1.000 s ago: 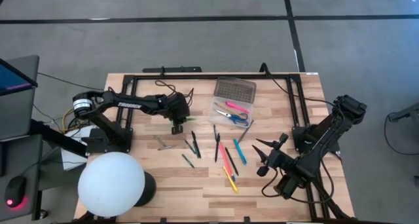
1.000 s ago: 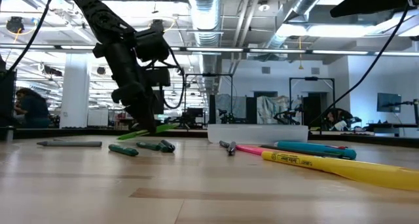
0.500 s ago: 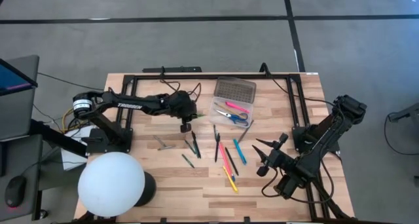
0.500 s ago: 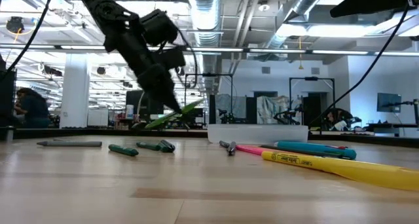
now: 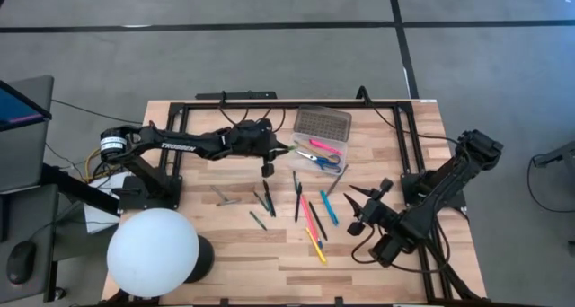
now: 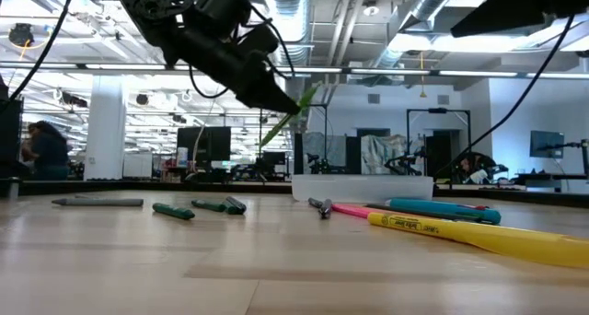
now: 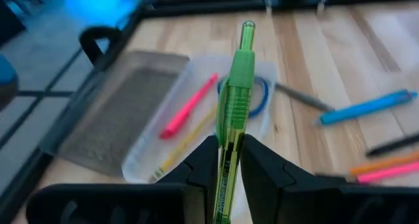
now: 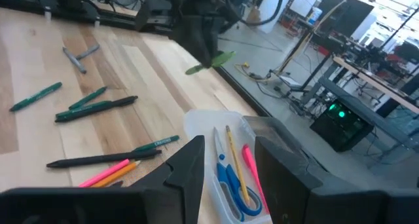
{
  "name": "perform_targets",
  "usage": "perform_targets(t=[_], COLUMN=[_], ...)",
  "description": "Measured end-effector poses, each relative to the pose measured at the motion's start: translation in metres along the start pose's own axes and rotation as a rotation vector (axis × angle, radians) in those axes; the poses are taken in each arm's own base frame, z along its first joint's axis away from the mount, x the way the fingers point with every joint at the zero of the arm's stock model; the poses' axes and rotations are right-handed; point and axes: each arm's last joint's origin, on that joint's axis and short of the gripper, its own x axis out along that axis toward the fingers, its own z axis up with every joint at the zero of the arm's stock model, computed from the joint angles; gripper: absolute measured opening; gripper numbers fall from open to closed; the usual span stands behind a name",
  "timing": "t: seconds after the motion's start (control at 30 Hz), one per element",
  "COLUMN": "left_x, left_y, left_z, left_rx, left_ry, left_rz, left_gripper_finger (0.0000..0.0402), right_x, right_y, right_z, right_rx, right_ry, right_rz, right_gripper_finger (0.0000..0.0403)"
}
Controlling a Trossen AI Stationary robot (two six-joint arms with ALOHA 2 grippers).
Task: Pick & place school supplies into a supply box
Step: Put the green pen into the black supply box
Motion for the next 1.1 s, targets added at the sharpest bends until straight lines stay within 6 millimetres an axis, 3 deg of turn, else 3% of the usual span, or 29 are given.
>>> perform_targets(t=[0.2, 0.47, 0.77, 1.1], left_x=[0.007, 0.034, 0.066, 0.103], left_y=[0.001, 0.003, 0.006, 0.012], left_z=[0.002, -0.011, -0.004, -0.006], left_rx=[-0.019, -0.018, -0.02, -0.029], left_ry=[-0.067, -0.121, -0.128, 0.038], left_rz=[0.02, 0.035, 0.001, 0.048], left_gripper_finger=[0.0052, 0.0052, 0.0052, 0.0052], right_x=[0.005, 0.008, 0.008, 0.007], right_y=[-0.001, 0.003, 0.003, 0.004], right_z=[0.001, 0.004, 0.004, 0.003], right_rx=[-0.003, -0.04, -0.042, -0.043], right_ry=[0.011, 0.024, 0.024, 0.056], right_rz=[-0.018, 0.001, 0.002, 0.026], right_gripper_finger=[0.0127, 0.0127, 0.0127, 0.0127])
